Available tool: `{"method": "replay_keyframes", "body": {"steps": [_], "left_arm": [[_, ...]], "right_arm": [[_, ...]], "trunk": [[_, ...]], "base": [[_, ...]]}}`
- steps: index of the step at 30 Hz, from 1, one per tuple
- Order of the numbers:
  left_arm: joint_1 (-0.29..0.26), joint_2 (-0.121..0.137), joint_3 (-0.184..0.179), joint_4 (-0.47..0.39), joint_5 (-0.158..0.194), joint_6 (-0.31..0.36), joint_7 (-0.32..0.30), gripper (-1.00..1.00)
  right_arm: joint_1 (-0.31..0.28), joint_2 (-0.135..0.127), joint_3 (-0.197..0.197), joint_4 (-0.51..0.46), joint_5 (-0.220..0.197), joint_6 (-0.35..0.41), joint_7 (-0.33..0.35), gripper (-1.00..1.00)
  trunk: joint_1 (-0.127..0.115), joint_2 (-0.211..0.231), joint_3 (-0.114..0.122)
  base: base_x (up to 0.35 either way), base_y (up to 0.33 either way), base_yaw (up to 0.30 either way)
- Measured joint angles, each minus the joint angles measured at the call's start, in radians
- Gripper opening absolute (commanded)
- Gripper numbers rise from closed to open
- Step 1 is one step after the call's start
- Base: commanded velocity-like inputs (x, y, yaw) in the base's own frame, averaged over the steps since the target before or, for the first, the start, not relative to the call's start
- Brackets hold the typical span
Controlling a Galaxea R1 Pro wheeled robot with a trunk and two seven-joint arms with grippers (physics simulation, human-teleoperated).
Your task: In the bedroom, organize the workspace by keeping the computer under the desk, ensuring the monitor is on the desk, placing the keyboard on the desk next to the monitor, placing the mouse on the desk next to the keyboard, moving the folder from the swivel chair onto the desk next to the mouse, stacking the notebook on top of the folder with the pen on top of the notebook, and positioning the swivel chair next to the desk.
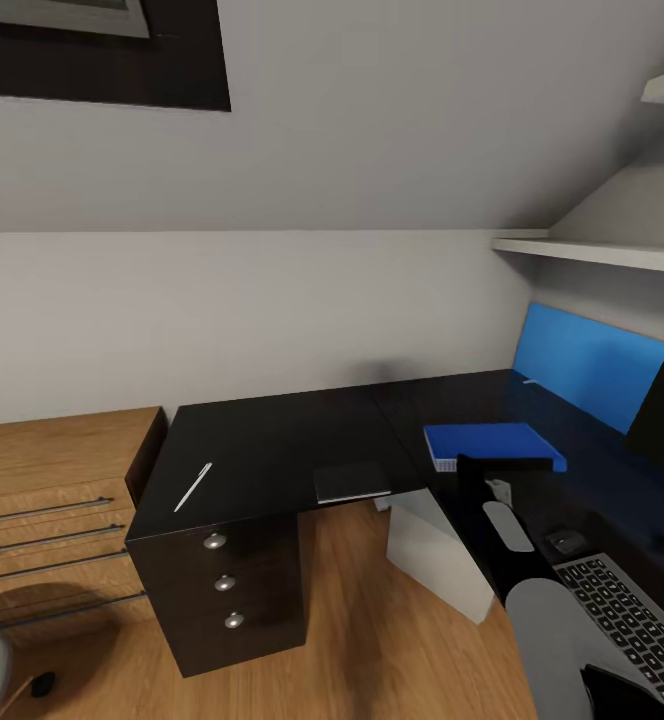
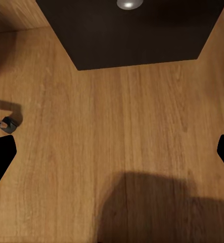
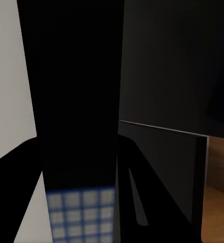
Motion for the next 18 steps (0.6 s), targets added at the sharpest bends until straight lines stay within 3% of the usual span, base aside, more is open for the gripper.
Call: {"method": "replay_keyframes", "body": {"steps": [8,18], "left_arm": [[0.0,0.0,0.0,0.0,0.0,0.0,0.0,1.0],[0.0,0.0,0.001,0.0,0.001,0.0,0.0,1.0]], "right_arm": [[0.001,0.0,0.0,0.001,0.0,-0.001,-0.005,-1.0],[0.001,0.002,0.003,0.038,0.0,-0.001,-0.004,-1.0]], "trunk": [[0.0,0.0,0.0],[0.0,0.0,-0.009]], "base": [[0.0,0.0,-0.005],[0.0,0.0,-0.111]]}}
